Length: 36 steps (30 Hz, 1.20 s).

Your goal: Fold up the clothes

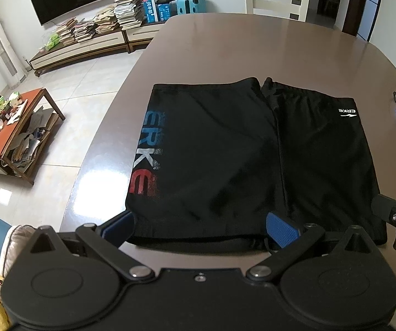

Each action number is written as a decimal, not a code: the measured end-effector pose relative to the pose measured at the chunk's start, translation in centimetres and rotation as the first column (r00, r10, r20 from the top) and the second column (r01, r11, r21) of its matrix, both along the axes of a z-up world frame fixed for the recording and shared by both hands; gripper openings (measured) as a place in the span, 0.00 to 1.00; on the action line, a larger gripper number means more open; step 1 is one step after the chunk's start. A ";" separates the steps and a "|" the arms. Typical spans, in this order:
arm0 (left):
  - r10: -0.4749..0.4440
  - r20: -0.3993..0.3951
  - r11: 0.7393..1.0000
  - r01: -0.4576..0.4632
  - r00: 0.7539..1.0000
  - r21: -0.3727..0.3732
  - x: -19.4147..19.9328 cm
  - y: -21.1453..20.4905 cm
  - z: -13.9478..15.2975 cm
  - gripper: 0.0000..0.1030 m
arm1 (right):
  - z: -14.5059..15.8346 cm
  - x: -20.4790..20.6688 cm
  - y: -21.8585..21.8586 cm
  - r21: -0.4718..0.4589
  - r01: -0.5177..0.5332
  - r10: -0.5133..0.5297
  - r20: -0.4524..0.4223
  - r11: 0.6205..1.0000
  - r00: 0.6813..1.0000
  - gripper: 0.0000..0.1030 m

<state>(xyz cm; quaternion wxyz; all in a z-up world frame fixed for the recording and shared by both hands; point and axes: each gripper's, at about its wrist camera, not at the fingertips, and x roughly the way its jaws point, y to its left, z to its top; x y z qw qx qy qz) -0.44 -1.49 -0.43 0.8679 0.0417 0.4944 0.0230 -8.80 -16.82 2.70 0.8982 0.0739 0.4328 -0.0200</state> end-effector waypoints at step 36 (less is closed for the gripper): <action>-0.613 0.212 0.772 0.634 0.761 -0.044 13.4 -3.1 1.2 0.99 | -0.5 0.4 1.8 0.035 0.256 -0.258 0.106 0.966 0.960 0.99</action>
